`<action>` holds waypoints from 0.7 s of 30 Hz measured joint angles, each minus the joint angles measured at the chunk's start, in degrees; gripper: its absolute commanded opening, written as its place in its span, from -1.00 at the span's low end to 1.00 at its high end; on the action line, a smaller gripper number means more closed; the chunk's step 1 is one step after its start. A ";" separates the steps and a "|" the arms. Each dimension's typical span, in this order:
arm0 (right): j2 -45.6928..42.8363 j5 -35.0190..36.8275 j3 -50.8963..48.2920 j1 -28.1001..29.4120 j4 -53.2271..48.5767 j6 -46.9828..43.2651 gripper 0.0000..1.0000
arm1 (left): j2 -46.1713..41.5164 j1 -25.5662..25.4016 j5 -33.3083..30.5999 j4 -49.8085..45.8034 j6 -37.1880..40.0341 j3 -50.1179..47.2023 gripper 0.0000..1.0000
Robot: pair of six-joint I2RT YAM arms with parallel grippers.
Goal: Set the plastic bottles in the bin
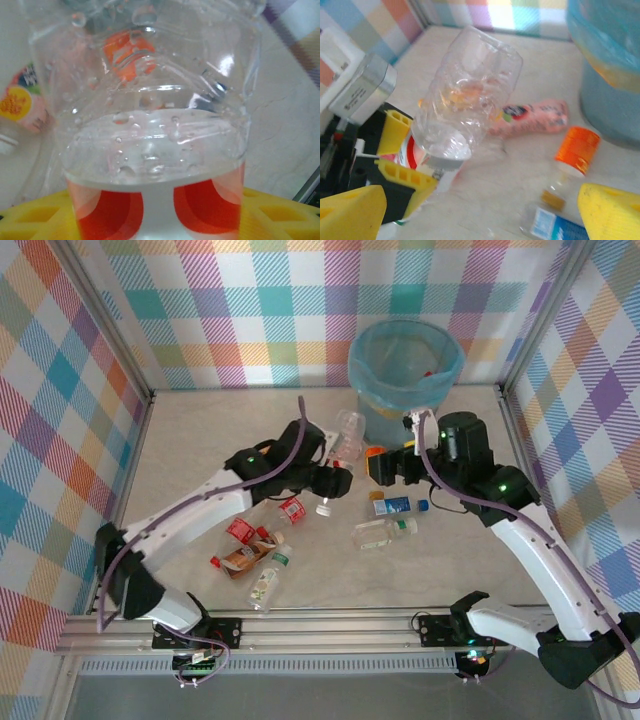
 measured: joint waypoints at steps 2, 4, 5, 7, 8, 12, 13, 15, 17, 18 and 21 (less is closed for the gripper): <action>0.39 -2.95 1.55 0.00 2.16 1.07 0.97 | -4.00 0.00 0.33 2.12 2.40 -2.54 0.30; 1.57 -6.54 4.28 0.00 4.07 2.43 0.97 | -8.02 0.00 0.55 4.46 4.50 -5.14 0.30; 2.23 -8.00 5.60 0.00 4.61 2.93 0.97 | -9.73 0.00 0.59 5.38 5.46 -6.23 0.29; 3.93 -11.61 8.33 0.00 6.27 4.20 0.96 | -13.44 0.00 0.83 6.60 7.41 -8.00 0.29; 4.70 -13.29 9.29 0.00 6.99 4.92 0.96 | -14.47 0.00 1.01 7.06 8.02 -8.35 0.29; 7.43 -19.80 11.45 0.00 8.33 7.23 0.90 | -18.23 0.00 2.54 9.07 10.88 -9.40 0.28; 8.33 -21.20 11.89 0.00 8.41 7.98 0.89 | -18.95 0.00 3.26 9.33 11.67 -9.60 0.28; 9.90 -23.17 12.72 0.00 8.44 9.03 0.85 | -19.85 0.00 4.52 9.49 12.72 -9.90 0.27; 11.19 -24.83 13.42 0.00 8.41 10.08 0.82 | -20.20 0.00 5.62 9.44 13.79 -9.99 0.26; 11.80 -25.53 13.77 0.00 8.41 10.54 0.80 | -20.26 0.00 6.19 9.44 14.40 -9.99 0.26; 13.16 -27.17 14.82 0.00 8.20 11.56 0.78 | -20.26 0.00 7.15 9.18 15.63 -9.99 0.26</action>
